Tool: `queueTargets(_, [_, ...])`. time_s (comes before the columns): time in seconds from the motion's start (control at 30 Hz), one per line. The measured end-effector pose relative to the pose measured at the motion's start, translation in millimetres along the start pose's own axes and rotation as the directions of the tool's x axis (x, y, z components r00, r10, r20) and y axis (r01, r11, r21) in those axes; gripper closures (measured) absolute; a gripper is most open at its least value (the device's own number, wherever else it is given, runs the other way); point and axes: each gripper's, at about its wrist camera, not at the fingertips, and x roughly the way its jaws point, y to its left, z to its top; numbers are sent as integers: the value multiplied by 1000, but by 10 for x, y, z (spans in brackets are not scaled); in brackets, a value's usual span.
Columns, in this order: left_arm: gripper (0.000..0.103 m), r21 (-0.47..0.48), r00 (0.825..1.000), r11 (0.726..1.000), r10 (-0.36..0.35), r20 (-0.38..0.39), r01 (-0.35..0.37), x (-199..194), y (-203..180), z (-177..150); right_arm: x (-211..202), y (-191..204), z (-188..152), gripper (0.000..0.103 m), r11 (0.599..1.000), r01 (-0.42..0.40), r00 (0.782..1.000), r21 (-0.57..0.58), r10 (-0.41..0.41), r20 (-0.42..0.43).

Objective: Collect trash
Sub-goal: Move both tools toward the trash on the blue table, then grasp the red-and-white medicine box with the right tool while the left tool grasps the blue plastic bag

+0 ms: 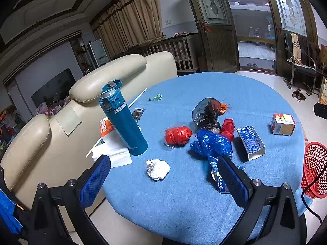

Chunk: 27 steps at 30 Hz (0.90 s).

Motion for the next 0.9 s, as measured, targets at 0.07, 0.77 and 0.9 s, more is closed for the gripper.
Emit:
queueTargets(0.07, [0, -1, 1000, 1000, -2, -2, 2, 10, -3, 1, 9, -11, 1, 0, 1000, 0, 1000, 6, 1, -8])
queueTargets(0.77, [0, -105, 948, 983, -174, -266, 151, 888, -8, -191, 922, -763, -39, 0, 998, 69, 989, -7, -69, -129])
queueTargets(0.9, [0, -114, 928, 978, -200, -314, 172, 1049, 2, -263, 1301, -946, -32, 0, 999, 31, 984, -15, -34, -177])
